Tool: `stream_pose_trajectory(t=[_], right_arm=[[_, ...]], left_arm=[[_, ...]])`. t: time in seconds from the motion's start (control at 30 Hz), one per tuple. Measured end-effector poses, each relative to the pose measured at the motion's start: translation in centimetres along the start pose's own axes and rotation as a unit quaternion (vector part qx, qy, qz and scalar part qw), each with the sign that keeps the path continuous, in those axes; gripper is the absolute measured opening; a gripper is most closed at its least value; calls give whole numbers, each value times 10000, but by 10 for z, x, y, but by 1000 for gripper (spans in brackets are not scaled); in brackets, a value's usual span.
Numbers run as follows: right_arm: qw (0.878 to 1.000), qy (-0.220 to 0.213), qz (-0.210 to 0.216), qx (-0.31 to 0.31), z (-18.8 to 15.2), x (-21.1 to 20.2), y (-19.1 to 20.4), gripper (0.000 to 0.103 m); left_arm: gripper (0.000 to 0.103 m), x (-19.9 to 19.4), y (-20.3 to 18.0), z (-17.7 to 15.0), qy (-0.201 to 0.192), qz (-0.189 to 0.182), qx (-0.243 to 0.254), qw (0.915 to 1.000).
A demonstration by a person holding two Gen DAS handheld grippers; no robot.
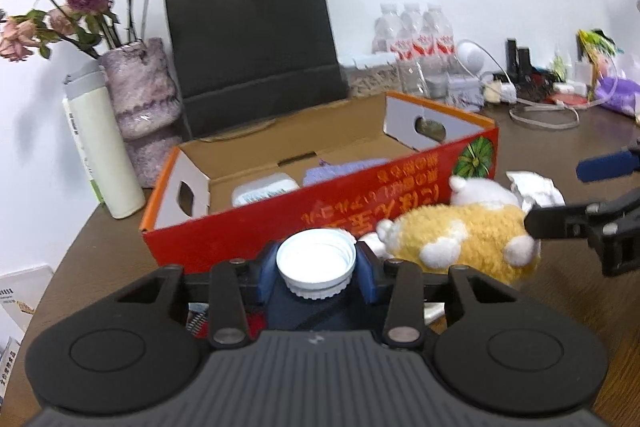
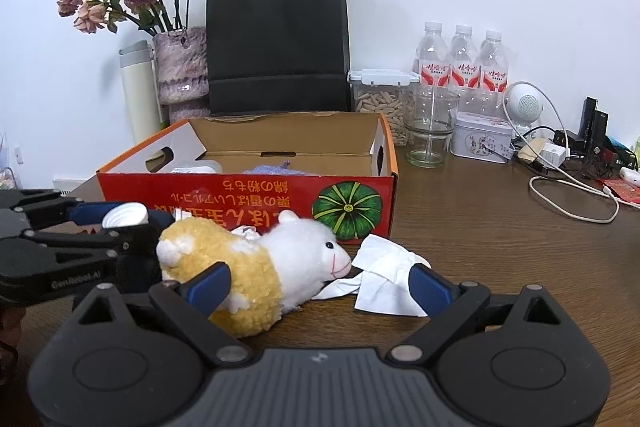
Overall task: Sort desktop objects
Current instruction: 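Grasp the white cap of the navy case with left while right grasps plush sheep, then lower the plush sheep into the box and open the right gripper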
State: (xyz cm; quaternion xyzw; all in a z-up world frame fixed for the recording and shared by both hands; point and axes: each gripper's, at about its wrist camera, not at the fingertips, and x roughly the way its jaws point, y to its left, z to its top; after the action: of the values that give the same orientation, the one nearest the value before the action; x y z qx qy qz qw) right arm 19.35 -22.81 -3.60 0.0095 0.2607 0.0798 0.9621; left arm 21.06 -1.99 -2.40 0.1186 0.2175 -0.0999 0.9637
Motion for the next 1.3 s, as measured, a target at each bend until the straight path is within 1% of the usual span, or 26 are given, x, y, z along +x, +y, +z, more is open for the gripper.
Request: stream_pose_trajectory(t=[0.3, 0.5, 0.63, 0.8, 1.0, 1.07, 1.3], right_arm=[[9994, -154, 75, 288, -1, -11, 24, 96], [9978, -52, -90, 660, 2, 0, 50, 96], [9960, 88, -370, 806, 5, 14, 68, 96], [9939, 163, -642, 878, 10, 32, 84, 96], [9897, 250, -994, 1002, 12, 46, 87, 97], [9890, 267, -1040, 1019, 11, 49, 87, 100], [9891, 285, -1074, 962, 7, 54, 87, 102]], left_arm=[[41, -10, 23, 2, -98, 130, -361, 9992], [41, -20, 48, -2, -218, 222, -571, 9979], [41, -23, 65, -6, -215, 218, -725, 9969], [41, -25, 86, -11, -178, 197, -879, 9958], [41, -25, 100, -17, -149, 179, -1022, 9945], [41, -24, 101, -18, -109, 163, -1058, 9942], [41, -23, 96, -21, -78, 164, -1043, 9944]])
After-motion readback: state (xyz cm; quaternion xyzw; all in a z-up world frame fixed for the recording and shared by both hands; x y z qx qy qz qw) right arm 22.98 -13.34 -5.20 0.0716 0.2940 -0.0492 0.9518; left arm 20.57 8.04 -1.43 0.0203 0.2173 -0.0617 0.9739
